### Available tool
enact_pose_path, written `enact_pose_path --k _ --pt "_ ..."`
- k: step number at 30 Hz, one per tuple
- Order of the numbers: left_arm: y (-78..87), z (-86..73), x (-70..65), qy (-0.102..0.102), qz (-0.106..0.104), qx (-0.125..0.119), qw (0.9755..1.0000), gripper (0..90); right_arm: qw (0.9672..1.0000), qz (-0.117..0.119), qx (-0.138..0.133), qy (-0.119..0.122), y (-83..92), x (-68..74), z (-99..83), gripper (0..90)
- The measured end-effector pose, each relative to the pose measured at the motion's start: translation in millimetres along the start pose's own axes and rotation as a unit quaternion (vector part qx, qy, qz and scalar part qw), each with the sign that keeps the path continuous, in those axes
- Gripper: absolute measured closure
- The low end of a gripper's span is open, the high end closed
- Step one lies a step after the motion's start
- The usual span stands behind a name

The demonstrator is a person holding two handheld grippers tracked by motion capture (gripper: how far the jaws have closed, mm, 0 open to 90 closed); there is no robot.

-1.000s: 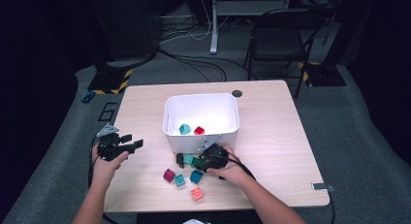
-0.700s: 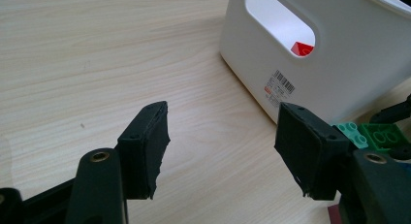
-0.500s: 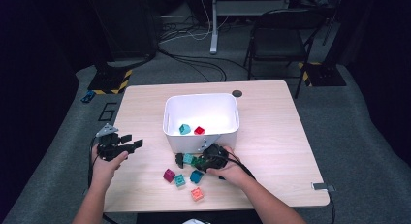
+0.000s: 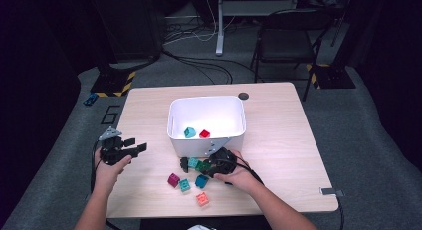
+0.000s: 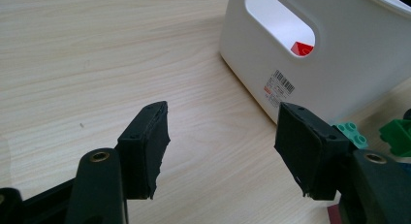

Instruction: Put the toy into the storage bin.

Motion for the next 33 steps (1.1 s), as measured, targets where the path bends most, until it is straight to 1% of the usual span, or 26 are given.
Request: enact_pose_path --k 10,17,18,19,20,21,22,23,24,26,30,33 --pt "0.3 -0.1 0.4 0.000 0.001 0.000 1.0000 36.4 0.9999 0.004 -0.011 0.002 18.7 6.8 8.1 58.2" --pt "0.8 -0.1 0.6 0.000 0.001 0.000 1.0000 36.4 0.9999 0.003 -0.012 0.000 29.3 10.9 13.4 58.3" --pt "0.9 -0.1 0.7 0.000 0.001 0.000 1.0000 36.4 0.9999 0.005 -0.015 0.003 33.9 12.8 15.9 58.3" --pt "0.9 -0.1 0.7 0.000 0.001 0.000 1.0000 36.4 0.9999 0.005 -0.015 0.003 33.9 12.8 15.9 58.3" --pt "0.7 -0.1 0.7 0.000 0.001 0.000 1.0000 36.4 0.9999 0.007 -0.016 0.001 38.6 14.7 18.2 58.3" --pt "0.7 -0.1 0.7 0.000 0.001 0.000 1.0000 36.4 0.9999 0.007 -0.016 0.001 38.6 14.7 18.2 58.3" --pt "0.5 0.0 0.5 0.000 0.001 -0.001 1.0000 36.3 0.9998 0.006 -0.016 0.002 43.5 15.7 20.7 58.3" --pt "0.5 0.0 0.4 -0.001 0.001 -0.001 1.0000 36.3 0.9998 0.006 -0.016 0.002 43.5 15.7 20.7 58.3" --pt "0.5 0.0 0.4 -0.001 0.001 -0.001 1.0000 36.4 0.9998 0.008 -0.018 0.004 48.6 16.4 23.3 58.3" --pt "0.5 -0.1 0.5 -0.001 0.001 -0.001 1.0000 36.4 0.9998 0.008 -0.019 0.000 51.2 17.0 24.7 58.3" --pt "1.0 -0.2 0.9 0.000 0.001 0.000 1.0000 36.4 0.9997 0.006 -0.025 0.003 64.6 16.9 32.5 58.3" --pt "0.8 -0.3 0.7 0.000 0.001 0.001 1.0000 36.3 0.9996 0.003 -0.030 -0.002 73.2 15.3 37.7 58.3"
Point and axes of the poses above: each handheld gripper's, and its own axes: y roughly backward along the jaws, z roughly out of its top, x roughly to its left, the point moved 8 cm from there along -y, roughly forward along the jaws, and after that the axes turned 5 degrees about x, right-handed, at the moved point
